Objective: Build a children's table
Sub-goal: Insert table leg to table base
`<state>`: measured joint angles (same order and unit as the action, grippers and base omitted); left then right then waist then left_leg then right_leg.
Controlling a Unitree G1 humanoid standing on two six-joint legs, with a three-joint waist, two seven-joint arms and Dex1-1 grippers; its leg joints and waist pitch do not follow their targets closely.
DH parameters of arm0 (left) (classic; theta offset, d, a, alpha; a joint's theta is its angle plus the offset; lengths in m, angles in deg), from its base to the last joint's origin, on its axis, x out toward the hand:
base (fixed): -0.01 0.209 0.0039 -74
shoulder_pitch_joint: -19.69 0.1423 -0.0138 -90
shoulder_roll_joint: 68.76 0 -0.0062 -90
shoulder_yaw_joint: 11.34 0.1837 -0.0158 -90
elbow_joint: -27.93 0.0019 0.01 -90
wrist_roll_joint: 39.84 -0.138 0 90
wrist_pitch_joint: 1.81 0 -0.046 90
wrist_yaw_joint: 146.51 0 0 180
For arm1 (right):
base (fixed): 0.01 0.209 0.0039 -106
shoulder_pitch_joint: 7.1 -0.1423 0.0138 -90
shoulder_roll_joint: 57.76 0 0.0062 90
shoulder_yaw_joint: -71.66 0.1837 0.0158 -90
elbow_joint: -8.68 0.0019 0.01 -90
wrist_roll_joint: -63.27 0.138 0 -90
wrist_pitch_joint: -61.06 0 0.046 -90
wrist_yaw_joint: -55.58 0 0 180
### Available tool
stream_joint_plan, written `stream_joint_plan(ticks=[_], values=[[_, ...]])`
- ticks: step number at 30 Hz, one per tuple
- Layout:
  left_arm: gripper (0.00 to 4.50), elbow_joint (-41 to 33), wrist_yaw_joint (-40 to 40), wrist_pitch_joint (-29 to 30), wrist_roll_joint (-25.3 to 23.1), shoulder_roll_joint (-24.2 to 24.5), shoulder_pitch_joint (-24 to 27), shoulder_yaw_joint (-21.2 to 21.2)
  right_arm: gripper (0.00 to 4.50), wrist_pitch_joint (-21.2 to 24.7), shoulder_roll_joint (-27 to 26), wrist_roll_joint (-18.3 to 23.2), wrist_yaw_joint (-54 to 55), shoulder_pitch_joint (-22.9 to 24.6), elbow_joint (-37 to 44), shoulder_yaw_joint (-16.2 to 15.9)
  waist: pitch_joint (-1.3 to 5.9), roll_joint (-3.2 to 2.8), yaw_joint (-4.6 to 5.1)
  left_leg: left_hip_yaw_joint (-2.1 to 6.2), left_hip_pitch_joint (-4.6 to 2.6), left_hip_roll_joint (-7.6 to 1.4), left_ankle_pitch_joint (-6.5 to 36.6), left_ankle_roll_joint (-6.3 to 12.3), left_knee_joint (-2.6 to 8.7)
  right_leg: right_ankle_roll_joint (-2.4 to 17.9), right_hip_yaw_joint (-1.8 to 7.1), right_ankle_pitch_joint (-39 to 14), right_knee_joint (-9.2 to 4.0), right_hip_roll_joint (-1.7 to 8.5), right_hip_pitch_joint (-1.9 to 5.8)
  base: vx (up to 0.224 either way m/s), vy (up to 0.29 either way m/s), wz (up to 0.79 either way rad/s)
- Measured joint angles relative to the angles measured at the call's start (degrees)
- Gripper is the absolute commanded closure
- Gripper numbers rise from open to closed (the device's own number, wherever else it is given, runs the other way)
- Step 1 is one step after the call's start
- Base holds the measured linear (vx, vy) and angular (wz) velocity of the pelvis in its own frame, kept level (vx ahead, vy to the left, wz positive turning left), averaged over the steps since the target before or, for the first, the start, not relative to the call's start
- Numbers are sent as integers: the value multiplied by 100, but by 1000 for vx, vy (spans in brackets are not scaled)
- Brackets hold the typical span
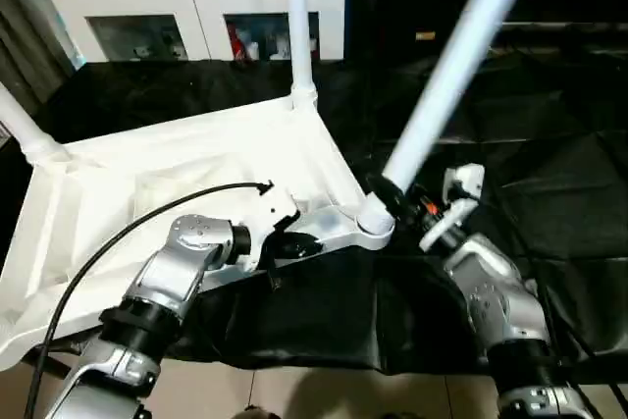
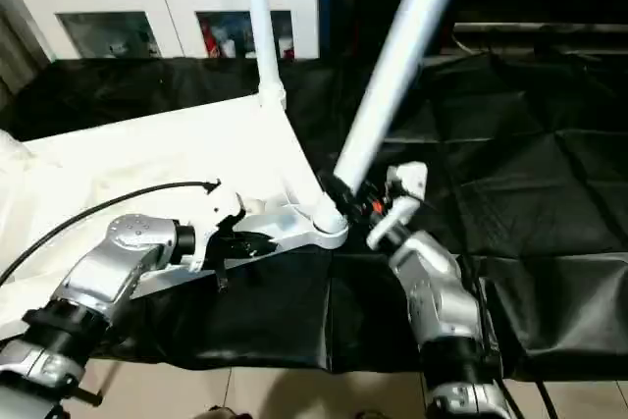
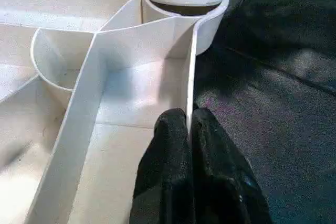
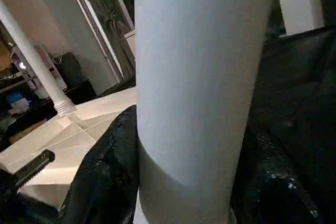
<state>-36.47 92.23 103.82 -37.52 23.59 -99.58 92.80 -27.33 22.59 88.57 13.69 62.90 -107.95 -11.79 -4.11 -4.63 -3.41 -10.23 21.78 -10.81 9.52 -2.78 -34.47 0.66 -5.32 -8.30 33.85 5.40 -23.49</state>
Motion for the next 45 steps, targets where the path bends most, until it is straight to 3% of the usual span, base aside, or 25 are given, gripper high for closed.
stream_joint_plan(ticks=[5,9,16,21,29,42,45], values=[[450,202,-51,-69,0,-42,-48,0,262,-238,-88,14,-6,160,-96,75,7,-14,37,10,-58,1,1,-1,9,-2,-12,-1,-36,-1,62,0,0,0],[450,241,-56,-78,-1,-69,-67,0,262,-328,-84,-16,21,215,-45,47,10,-19,49,11,-62,7,1,0,33,-2,-16,-1,-78,-2,79,0,0,0],[450,250,-82,-185,-29,-33,-67,24,262,-335,363,-694,24,-16,202,-506,10,-16,63,17,-62,9,1,0,35,-2,-16,-1,-76,-4,79,0,0,0],[450,255,-89,-248,-81,-11,-67,25,262,-135,631,-1011,-149,-288,192,-814,4,25,121,18,-59,11,1,0,37,-3,-16,-2,-78,-4,76,0,0,0],[450,209,131,-313,-92,185,-67,67,262,265,1042,-1175,-898,-693,99,-1164,-7,145,148,18,-61,11,1,-1,54,-4,-18,-3,-80,-4,68,0,0,0],[450,2,817,-456,-100,604,-107,278,262,66,1212,-1222,-2211,-1272,-707,-1382,-1,342,141,16,-65,6,14,-19,103,-20,-16,-22,-86,-12,55,0,0,0],[450,-18,927,-462,-99,673,-128,300,262,14,1203,-1188,-2399,-1323,-799,-1384,-8,363,124,14,-71,6,14,-20,127,-17,-16,-32,-86,-14,51,0,0,0]])
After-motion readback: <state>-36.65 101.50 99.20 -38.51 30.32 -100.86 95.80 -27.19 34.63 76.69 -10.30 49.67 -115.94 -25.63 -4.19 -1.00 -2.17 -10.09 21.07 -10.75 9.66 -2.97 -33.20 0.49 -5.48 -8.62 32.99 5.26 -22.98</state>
